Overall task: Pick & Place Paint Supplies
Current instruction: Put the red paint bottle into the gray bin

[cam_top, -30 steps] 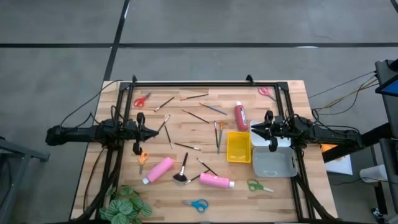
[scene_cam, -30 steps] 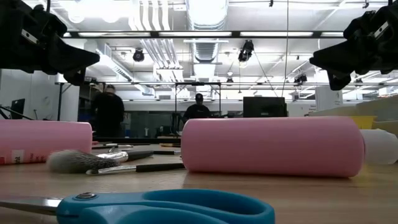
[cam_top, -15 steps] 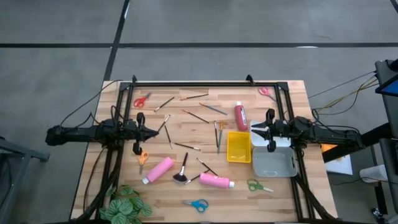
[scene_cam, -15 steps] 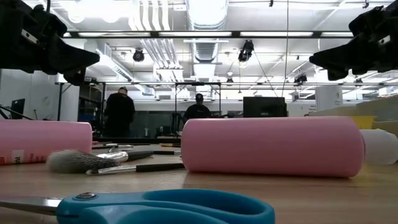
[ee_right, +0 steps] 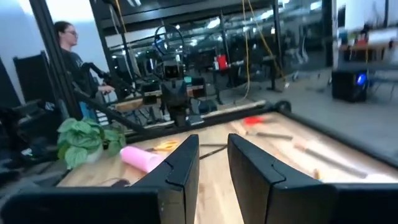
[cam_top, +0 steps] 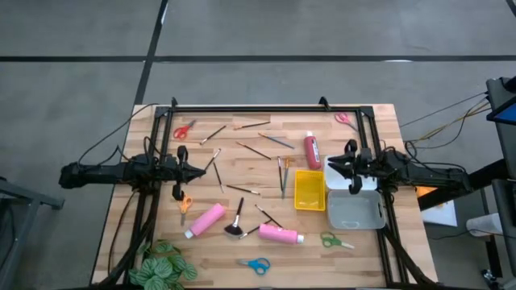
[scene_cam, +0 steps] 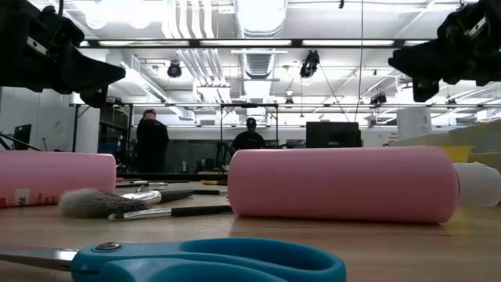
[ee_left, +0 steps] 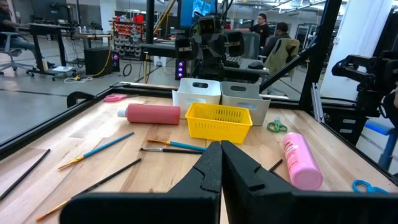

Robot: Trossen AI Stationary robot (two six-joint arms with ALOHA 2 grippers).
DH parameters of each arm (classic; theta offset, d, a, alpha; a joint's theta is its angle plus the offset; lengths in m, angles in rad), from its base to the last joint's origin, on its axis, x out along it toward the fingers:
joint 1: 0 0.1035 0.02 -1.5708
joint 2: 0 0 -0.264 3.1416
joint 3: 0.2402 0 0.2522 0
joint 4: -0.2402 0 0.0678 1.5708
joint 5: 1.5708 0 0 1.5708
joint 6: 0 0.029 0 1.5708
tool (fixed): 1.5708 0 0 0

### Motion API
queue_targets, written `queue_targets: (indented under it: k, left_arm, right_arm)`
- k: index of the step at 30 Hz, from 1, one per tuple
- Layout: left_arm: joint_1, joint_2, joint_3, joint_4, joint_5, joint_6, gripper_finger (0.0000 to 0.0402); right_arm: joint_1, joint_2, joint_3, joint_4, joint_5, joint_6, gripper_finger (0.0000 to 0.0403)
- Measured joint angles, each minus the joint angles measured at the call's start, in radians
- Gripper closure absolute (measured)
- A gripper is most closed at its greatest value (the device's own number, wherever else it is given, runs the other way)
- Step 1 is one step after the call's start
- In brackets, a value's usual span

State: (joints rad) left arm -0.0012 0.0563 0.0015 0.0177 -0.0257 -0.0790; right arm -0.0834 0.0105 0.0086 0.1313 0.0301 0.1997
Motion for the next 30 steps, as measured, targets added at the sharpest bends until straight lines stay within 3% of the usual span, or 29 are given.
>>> queue_targets:
  k: [5, 11, 21, 30]
  left_arm:
    - [0.0, 0.0, 0.0, 0.0, 0.0, 0.0, 0.0399]
    - [0.0, 0.0, 0.0, 0.0, 0.0, 0.0, 0.0399]
    - [0.0, 0.0, 0.0, 0.0, 0.0, 0.0, 0.0399]
    - [0.0, 0.0, 0.0, 0.0, 0.0, 0.0, 0.0399]
  right_arm:
    - [0.0, 0.0, 0.003, 0.058, 0.0, -0.077, 0.0319]
    - [0.0, 0.034, 0.092, -0.062, 0.0, -0.173, 0.0319]
    - [0.0, 0.248, 0.312, -0.167, 0.015, 0.06, 0.0319]
    - [0.0, 0.528, 0.495, -0.451, 0.376, 0.313, 0.0319]
